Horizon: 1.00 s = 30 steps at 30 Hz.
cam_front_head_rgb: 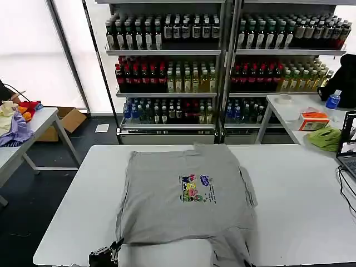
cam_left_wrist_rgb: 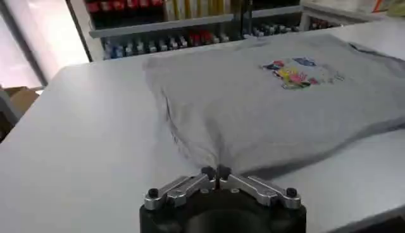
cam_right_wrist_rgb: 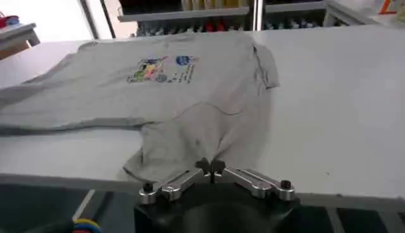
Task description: Fold and organize the clothes.
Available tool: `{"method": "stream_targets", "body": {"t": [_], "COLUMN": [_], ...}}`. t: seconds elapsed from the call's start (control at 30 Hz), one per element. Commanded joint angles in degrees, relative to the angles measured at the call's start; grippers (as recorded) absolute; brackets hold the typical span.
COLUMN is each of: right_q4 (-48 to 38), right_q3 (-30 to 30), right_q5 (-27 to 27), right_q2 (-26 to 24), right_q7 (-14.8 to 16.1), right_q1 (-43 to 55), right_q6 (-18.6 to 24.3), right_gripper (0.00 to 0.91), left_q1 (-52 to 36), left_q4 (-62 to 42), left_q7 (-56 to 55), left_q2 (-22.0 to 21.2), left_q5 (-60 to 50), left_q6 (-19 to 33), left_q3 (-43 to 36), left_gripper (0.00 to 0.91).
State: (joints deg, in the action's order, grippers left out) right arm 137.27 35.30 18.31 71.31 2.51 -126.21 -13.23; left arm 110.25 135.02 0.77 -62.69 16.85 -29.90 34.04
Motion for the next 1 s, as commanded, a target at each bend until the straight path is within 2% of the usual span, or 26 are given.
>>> {"method": "stream_targets", "body": {"t": [0.03,0.17,0.23,0.4,0.57,0.87,1.0], "right_q4": [2.9,3.1,2.2,-1.9,-6.0,-13.1,-17.2], "right_q3": [1.9,3.3,3.3,2.2,0.1,-4.1,-6.5], "right_q5": [4.1,10.7,12.1,15.8,16.1,16.6,16.5], "right_q2": [-0.1,0.1,0.1,1.1,0.4,-2.0,-2.9], "right_q7": [2.7,1.3,0.5,-4.1,-8.4,-12.3,-13.1], "right_q1": [-2.3,3.6,7.2,20.7,30.9,42.5,47.6], "right_q6": [6.3,6.5,6.2,3.4,0.4,-1.9,-2.7], "right_gripper": [0.0,0.0,0.0,0.0,0.0,0.0,0.0], "left_q1": [3.2,-3.1,-7.4,-14.8,-21.5,-33.5,-36.9], "left_q4": [5.3,2.4,1.2,-2.2,-6.7,-14.7,-17.5], "left_q7": [0.8,1.0,0.7,0.8,-0.1,-0.3,-0.5], "left_q2": [3.8,5.6,6.6,9.2,11.1,14.0,14.2], "left_q5": [2.5,5.4,9.0,16.2,24.5,28.3,28.4], "left_q6": [-3.2,-3.2,-3.2,-3.2,-3.2,-3.2,-3.3], "left_q3": [1.3,1.1,1.2,1.7,-0.9,-5.5,-7.2], "left_gripper": [0.03,0.03,0.03,0.03,0.03,0.03,0.03]}}
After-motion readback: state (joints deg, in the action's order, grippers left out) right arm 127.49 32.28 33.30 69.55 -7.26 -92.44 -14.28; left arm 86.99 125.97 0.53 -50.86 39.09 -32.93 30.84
